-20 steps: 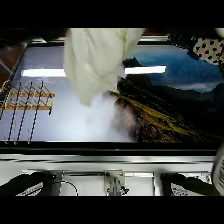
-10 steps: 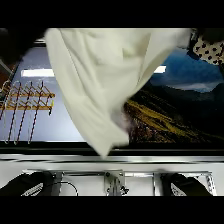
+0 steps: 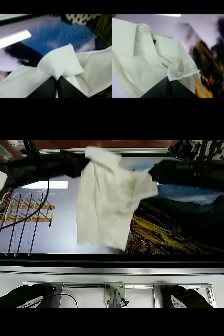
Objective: Fold the shirts.
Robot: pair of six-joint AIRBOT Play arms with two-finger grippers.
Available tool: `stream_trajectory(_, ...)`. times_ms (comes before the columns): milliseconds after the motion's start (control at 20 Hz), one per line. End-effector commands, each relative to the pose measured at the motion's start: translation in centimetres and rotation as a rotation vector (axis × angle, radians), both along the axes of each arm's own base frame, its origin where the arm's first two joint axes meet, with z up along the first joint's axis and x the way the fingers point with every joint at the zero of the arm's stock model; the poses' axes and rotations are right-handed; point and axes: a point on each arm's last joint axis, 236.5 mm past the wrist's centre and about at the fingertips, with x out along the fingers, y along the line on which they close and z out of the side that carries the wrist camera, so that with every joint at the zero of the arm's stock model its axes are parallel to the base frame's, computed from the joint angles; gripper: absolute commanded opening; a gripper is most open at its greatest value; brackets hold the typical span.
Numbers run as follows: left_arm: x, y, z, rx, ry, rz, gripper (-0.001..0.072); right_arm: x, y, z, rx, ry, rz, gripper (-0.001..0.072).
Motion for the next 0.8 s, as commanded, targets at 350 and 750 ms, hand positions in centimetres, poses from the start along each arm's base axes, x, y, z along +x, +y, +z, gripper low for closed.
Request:
stream_trajectory(350,-4.1,1.3,-9.8,0.36,0.277,-0.106,0.0061,-4.1,-0.9,-5.0,-0.104,0.247,0.032,0.0075)
stream_trajectory(750,-7.5,2.1,-34.0,0.483,0.669,-0.028,0.0061,-12.8,3.1,-27.5,-0.159,0.81,0.045,0.0082)
